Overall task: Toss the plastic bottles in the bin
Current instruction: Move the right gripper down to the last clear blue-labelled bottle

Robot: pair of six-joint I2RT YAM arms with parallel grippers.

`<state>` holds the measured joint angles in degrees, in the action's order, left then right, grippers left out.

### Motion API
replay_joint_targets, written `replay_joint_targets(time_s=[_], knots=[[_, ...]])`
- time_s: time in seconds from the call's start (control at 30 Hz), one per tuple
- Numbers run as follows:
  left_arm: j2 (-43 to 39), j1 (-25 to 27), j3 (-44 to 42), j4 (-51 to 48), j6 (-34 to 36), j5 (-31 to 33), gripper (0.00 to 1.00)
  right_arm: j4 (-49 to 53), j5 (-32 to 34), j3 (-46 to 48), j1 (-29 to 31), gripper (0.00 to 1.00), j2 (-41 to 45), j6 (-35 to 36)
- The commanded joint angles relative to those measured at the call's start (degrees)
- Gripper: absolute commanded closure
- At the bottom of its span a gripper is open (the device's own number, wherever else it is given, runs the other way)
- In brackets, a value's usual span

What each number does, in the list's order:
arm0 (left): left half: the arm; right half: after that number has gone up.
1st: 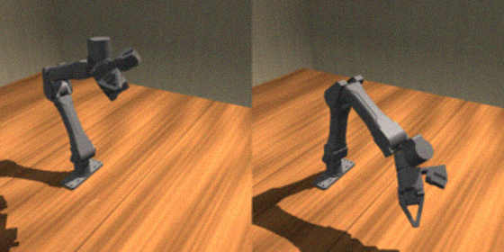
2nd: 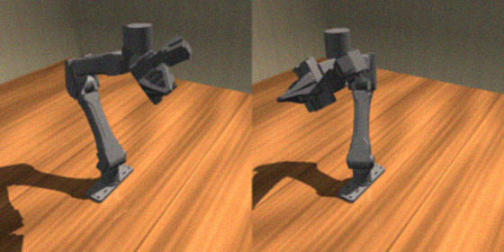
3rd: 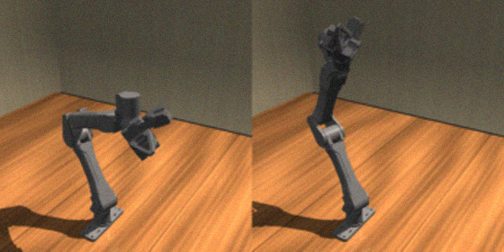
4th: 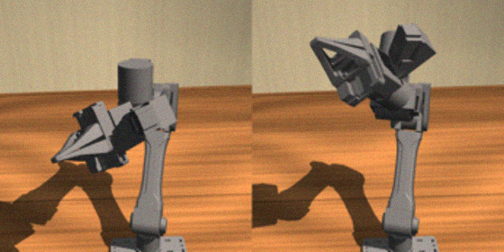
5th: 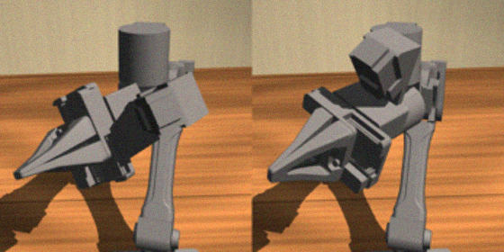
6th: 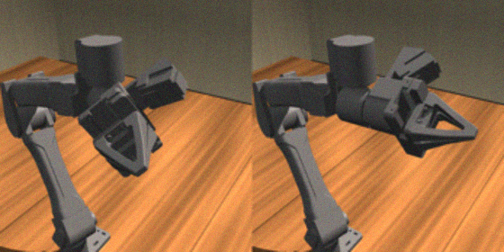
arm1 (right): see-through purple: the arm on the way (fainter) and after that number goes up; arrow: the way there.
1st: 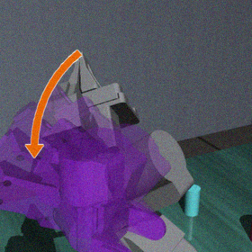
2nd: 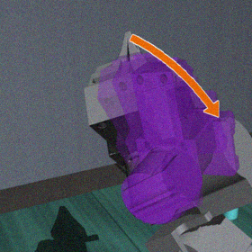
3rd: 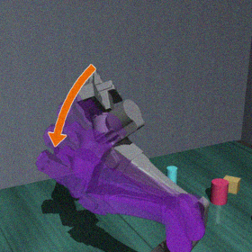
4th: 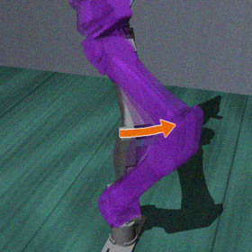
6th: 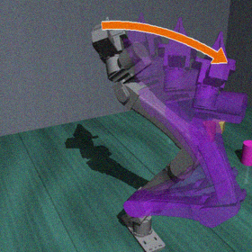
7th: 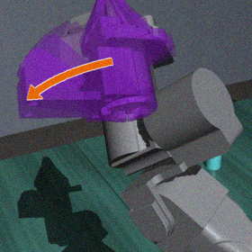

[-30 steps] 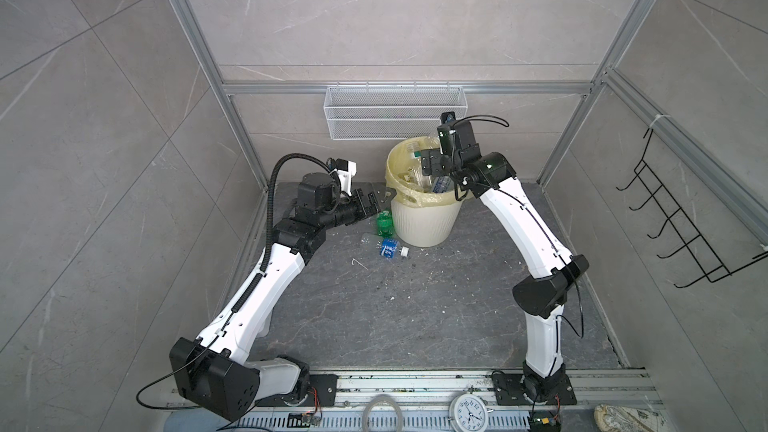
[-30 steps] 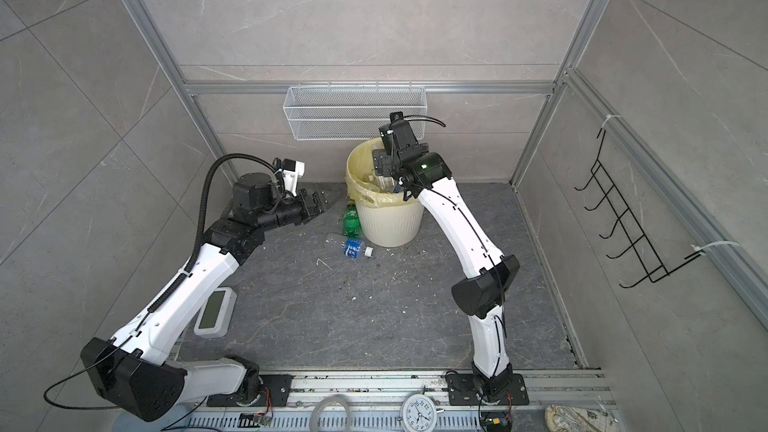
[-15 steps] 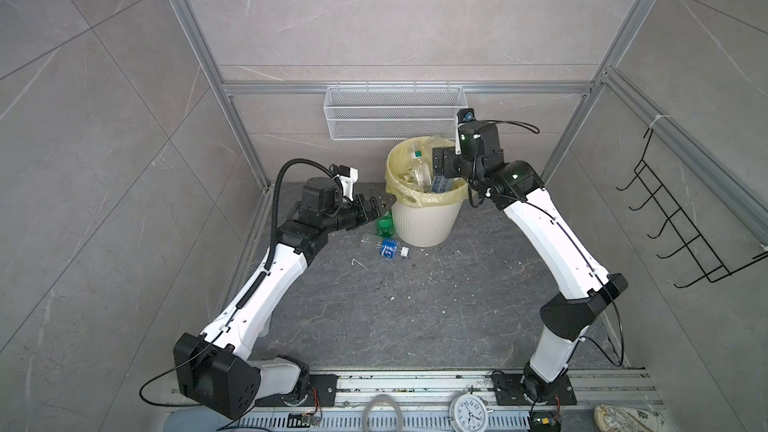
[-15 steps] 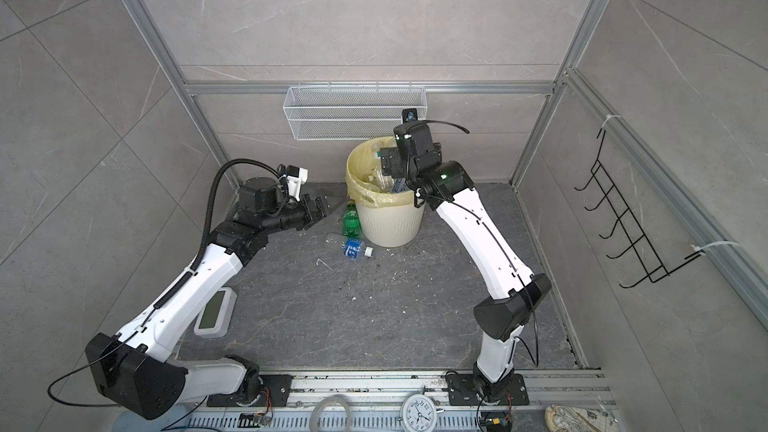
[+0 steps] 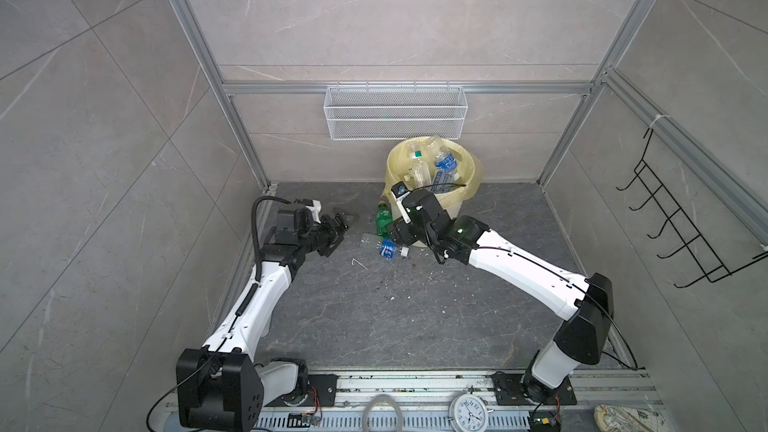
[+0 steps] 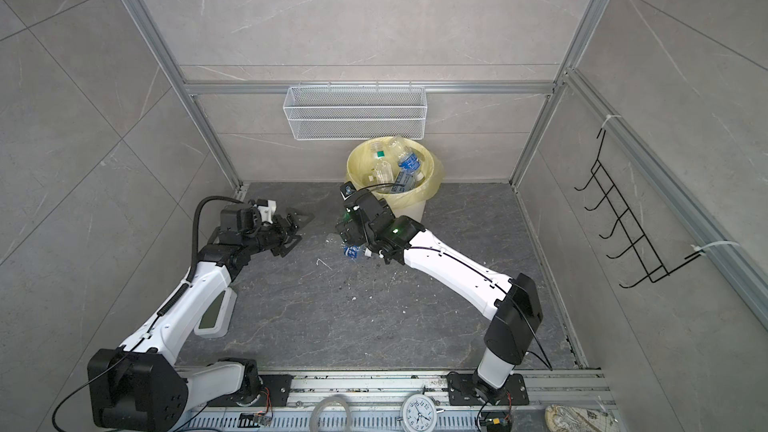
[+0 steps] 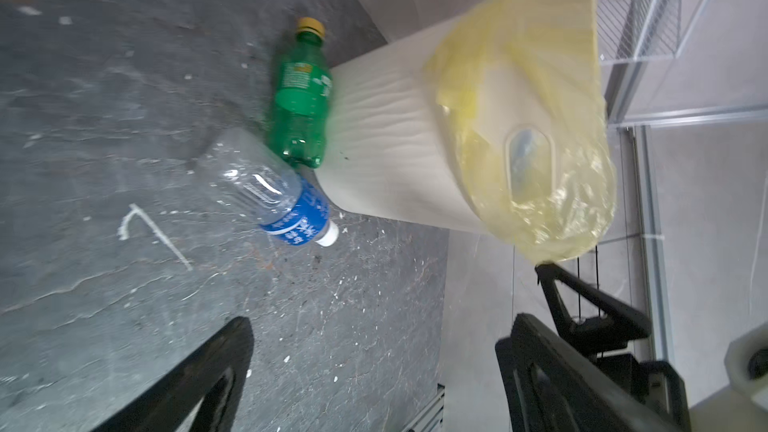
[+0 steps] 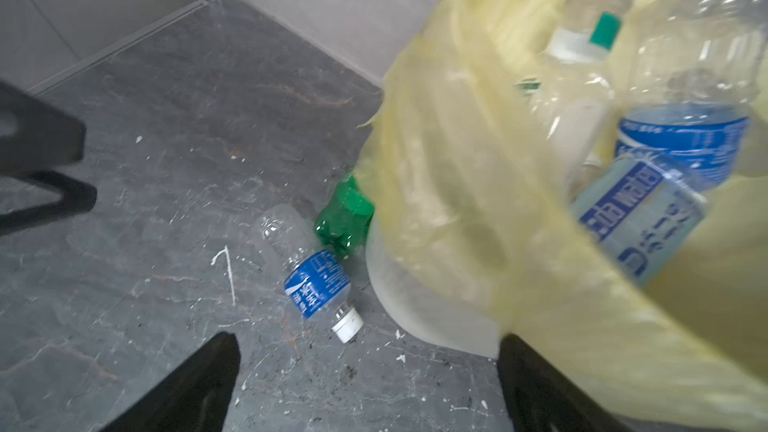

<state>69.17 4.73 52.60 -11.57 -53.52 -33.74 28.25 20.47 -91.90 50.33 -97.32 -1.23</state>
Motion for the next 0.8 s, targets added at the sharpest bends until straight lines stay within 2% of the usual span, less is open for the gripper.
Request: replay_joint_targets(time_s=[0.0, 0.2, 0.43, 0.77], knots=[[-1.6, -2.6, -3.6, 5.8, -4.9, -5.9, 0.0, -4.0, -3.5, 0.5, 0.9, 0.0, -3.1, 0.1], [1.5, -5.3, -10.1, 14.4, -10.8, -10.2, 0.0, -5.1, -5.8, -2.0, 2.4, 0.0, -11.4, 1.8], [3.5, -6.2, -9.7, 13.6, -10.0, -10.9, 0.0, -4.9, -7.0, -6.4, 2.4, 0.0, -20.9, 3.1], [5.0, -6.7, -9.5, 12.9, -8.7, -11.6, 0.0, -1.8, -3.6, -14.0, 1.8, 0.0, -32.2, 5.8]])
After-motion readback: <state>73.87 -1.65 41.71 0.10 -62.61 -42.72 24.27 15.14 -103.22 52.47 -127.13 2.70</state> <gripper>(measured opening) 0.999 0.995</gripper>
